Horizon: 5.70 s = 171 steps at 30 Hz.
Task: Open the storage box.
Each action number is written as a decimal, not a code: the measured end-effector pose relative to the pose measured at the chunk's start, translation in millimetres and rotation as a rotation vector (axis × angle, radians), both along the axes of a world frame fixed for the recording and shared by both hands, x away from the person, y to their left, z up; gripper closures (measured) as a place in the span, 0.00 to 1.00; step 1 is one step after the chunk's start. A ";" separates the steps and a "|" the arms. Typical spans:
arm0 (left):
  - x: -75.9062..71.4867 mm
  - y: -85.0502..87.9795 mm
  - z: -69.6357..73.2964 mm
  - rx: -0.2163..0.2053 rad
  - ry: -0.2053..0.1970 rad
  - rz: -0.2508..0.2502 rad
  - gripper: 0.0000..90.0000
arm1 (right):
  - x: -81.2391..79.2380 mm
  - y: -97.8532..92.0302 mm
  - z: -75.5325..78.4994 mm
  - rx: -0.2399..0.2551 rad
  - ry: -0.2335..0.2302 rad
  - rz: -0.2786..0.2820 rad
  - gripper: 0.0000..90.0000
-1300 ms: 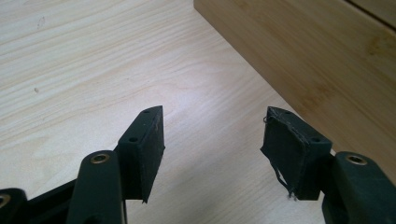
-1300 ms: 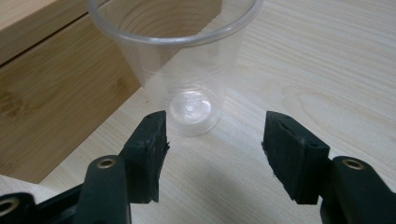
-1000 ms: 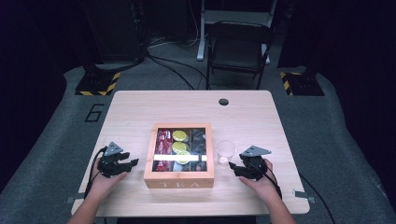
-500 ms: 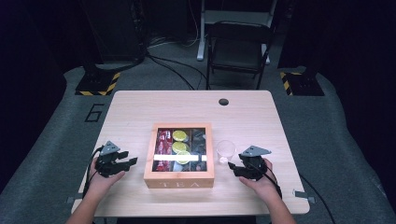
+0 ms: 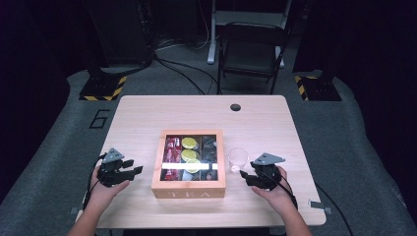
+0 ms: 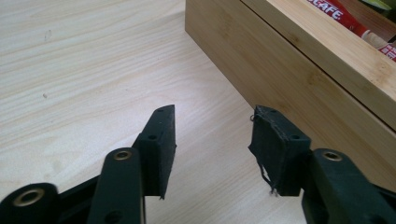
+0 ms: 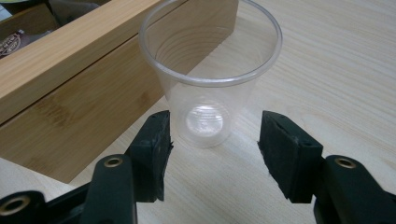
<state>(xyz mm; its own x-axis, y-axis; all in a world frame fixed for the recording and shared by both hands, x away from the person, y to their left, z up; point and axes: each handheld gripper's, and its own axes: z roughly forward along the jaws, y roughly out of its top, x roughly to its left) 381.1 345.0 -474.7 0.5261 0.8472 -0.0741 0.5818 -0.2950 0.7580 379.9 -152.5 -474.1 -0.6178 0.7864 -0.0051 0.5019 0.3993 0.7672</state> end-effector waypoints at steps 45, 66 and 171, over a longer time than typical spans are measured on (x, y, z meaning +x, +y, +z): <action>-12.9 -6.1 23.5 -0.046 -0.058 -0.019 0.70 | -34.1 20.7 65.1 0.043 -0.065 0.122 0.74; -11.2 -8.7 19.8 -0.037 -0.057 -0.029 0.71 | -47.0 28.5 33.1 0.094 -0.052 0.161 0.79; -49.5 -35.9 34.4 -0.026 -0.107 -0.155 0.70 | -40.0 52.3 44.8 0.120 -0.078 0.296 0.96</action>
